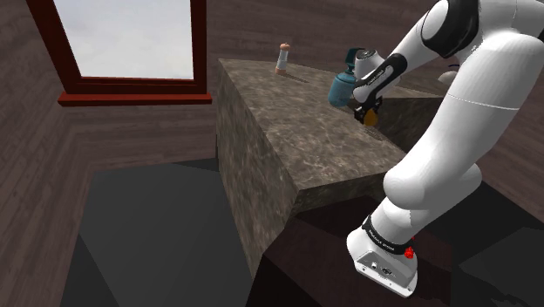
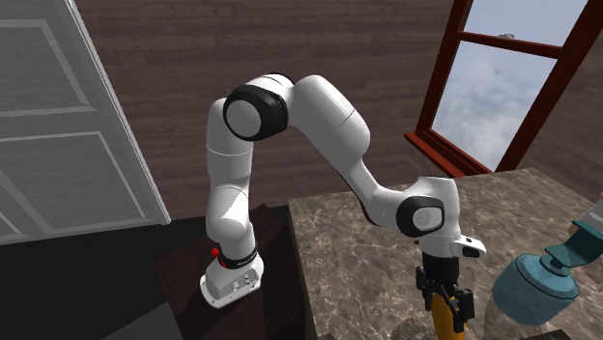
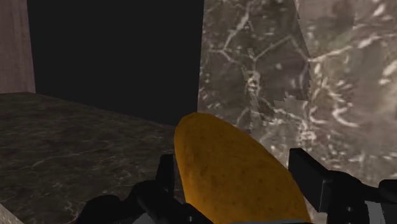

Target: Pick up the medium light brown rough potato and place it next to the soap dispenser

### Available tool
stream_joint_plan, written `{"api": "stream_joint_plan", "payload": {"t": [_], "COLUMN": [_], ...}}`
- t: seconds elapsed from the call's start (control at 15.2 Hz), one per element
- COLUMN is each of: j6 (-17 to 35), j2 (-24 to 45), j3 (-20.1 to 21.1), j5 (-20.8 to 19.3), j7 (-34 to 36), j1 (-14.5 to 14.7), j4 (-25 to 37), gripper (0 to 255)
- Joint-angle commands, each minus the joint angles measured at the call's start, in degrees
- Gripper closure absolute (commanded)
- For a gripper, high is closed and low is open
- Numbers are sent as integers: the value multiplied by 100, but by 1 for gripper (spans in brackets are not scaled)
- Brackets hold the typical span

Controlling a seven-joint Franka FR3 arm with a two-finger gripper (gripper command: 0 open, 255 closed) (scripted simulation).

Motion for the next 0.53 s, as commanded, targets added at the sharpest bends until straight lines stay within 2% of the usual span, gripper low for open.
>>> {"api": "stream_joint_plan", "payload": {"t": [0.0, 0.26, 0.46], "j6": [-3, -12, -562], "j2": [22, 8, -472], "j3": [1, -3, 108], "j5": [3, 7, 58], "j7": [8, -13, -47], "j1": [0, -6, 190], "j4": [-17, -13, -37], "gripper": [0, 0, 0]}}
